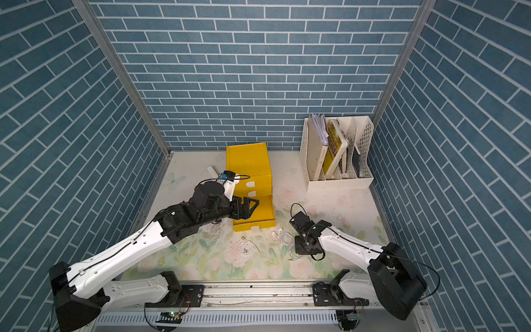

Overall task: Place the wired earphones into the drawer by color
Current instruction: Pick up the wired earphones from the center of the board.

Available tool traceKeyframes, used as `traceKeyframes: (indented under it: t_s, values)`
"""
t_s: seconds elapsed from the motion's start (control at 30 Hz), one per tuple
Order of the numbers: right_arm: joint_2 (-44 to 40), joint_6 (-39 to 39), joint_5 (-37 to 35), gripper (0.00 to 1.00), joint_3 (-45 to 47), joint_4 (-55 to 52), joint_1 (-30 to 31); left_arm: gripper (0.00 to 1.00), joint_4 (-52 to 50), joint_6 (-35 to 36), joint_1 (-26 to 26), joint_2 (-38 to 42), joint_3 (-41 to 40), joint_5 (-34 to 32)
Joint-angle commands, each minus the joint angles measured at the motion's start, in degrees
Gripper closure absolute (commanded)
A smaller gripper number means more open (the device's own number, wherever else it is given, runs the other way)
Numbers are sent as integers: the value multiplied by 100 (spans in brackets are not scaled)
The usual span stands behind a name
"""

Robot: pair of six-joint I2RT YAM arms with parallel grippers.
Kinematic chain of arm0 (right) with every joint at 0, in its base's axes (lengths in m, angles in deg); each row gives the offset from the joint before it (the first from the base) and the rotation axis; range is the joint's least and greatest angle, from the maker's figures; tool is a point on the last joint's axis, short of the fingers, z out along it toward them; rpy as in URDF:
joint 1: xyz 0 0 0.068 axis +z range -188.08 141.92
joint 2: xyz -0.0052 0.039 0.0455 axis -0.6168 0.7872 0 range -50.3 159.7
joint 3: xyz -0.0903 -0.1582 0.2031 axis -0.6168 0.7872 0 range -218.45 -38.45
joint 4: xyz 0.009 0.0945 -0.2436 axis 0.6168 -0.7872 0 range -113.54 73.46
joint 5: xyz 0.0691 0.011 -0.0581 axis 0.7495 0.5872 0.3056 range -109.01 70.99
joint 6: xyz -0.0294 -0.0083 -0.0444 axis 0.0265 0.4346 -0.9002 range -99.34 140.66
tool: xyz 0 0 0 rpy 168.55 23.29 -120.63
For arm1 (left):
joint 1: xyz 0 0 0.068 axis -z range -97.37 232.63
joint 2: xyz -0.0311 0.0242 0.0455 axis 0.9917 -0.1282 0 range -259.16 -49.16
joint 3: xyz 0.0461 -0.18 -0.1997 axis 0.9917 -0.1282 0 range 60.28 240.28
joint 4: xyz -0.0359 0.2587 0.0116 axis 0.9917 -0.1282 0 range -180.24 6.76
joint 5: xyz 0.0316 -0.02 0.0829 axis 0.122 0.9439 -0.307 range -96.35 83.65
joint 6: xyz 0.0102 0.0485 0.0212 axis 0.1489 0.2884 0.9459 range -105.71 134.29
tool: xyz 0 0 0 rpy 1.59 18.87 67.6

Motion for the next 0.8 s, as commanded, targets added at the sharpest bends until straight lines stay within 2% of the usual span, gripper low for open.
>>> traceKeyframes:
  t_s: [0.0, 0.27, 0.47, 0.77]
  values:
    - [-58, -79, -100, 73, 49, -50, 28, 10, -68, 38, 34, 81, -78, -85]
    - [-16, -61, -125, 82, 133, 68, 45, 10, -108, 39, 34, 101, -112, -108]
    - [-266, -37, -209, 98, 81, 90, 41, 10, -116, 23, 30, 142, -100, -99]
    - [-1063, 88, -315, 100, 61, -59, 41, 9, -101, -36, 34, 212, -75, 14]
